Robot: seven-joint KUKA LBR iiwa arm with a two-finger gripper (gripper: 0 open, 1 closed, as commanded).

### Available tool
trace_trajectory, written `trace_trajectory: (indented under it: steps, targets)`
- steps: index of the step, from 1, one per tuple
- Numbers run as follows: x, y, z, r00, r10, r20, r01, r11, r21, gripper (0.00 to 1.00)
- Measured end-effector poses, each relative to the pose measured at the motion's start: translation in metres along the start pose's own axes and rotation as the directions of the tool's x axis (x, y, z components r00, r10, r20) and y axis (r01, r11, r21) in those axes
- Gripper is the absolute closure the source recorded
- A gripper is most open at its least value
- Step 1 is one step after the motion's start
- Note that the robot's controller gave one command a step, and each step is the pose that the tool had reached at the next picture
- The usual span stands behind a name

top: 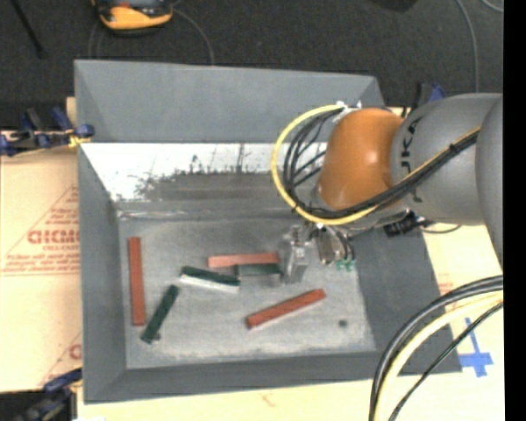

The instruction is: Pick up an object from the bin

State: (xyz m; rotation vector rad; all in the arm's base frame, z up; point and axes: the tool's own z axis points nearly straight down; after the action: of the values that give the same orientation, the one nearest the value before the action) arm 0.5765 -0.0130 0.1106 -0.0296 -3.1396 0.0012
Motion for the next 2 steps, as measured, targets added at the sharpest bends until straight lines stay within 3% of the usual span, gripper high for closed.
trace_trajectory:
  steps: [1,2]
  targets:
    - [0.011,-0.001,-0.059,1.000,-0.022,0.000,0.022,1.000,0.001,1.00]
    - [0.008,0.020,-0.053,1.000,-0.008,0.023,0.008,1.000,-0.001,1.00]
